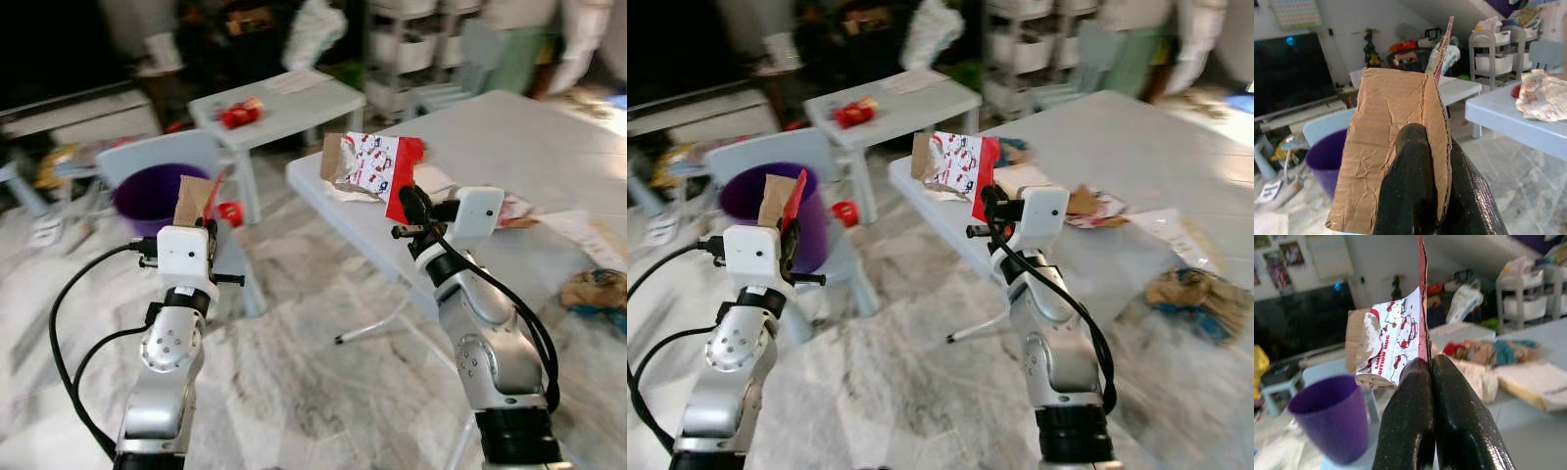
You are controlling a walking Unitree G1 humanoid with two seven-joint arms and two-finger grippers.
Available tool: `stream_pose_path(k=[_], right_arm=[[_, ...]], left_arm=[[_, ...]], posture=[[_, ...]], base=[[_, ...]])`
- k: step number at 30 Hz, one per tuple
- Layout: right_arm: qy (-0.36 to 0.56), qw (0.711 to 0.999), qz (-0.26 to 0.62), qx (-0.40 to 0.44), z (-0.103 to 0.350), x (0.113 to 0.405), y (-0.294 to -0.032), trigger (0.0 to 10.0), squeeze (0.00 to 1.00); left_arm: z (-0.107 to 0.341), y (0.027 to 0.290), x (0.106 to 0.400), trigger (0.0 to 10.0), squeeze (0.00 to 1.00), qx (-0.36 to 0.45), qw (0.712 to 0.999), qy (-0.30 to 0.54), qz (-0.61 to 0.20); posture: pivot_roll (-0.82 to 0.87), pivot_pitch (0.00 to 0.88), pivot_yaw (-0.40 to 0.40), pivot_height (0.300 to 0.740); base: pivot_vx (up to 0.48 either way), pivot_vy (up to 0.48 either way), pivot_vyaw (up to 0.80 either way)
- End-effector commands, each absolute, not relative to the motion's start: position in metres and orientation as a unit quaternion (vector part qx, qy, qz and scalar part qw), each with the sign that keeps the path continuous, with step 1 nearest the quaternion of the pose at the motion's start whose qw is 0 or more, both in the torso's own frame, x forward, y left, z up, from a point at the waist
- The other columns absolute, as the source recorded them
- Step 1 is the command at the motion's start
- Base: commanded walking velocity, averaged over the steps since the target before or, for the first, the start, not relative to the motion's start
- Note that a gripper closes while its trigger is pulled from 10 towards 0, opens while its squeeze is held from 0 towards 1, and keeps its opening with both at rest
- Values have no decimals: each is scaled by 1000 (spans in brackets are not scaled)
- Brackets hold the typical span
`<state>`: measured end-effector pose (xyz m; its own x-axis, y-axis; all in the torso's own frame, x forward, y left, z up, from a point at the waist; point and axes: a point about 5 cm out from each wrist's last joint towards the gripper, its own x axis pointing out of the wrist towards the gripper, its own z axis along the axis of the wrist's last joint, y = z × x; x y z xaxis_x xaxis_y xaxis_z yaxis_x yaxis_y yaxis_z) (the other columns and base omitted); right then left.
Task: Picking trash to rubbish bin
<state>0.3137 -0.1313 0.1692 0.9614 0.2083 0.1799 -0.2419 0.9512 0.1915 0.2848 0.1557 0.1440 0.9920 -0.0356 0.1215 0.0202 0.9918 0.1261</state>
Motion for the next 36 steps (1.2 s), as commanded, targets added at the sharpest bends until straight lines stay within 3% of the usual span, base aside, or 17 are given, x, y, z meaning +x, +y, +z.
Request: stream_pose_path(k=[1, 19, 25, 36], right_arm=[[-90, 983, 121, 108, 177, 314, -128, 10000, 0], [-88, 979, 139, 116, 176, 311, -120, 10000, 0], [-91, 979, 138, 123, 177, 312, -120, 10000, 0], [-93, 977, 151, 119, 178, 310, -114, 10000, 0]], left_arm=[[145, 161, 283, 10000, 0, 60, 996, -60, -6], [146, 157, 283, 10000, 0, 47, 996, -58, -43], [146, 158, 284, 10000, 0, 41, 997, -55, -44], [143, 157, 282, 10000, 0, 35, 997, -48, -45]], posture=[[-10, 30, -25, 740], [-6, 28, -21, 740], [-6, 31, -21, 740], [-8, 34, -27, 740]], base=[[0, 0, 800], [0, 0, 800], [42, 0, 0], [391, 0, 0]])
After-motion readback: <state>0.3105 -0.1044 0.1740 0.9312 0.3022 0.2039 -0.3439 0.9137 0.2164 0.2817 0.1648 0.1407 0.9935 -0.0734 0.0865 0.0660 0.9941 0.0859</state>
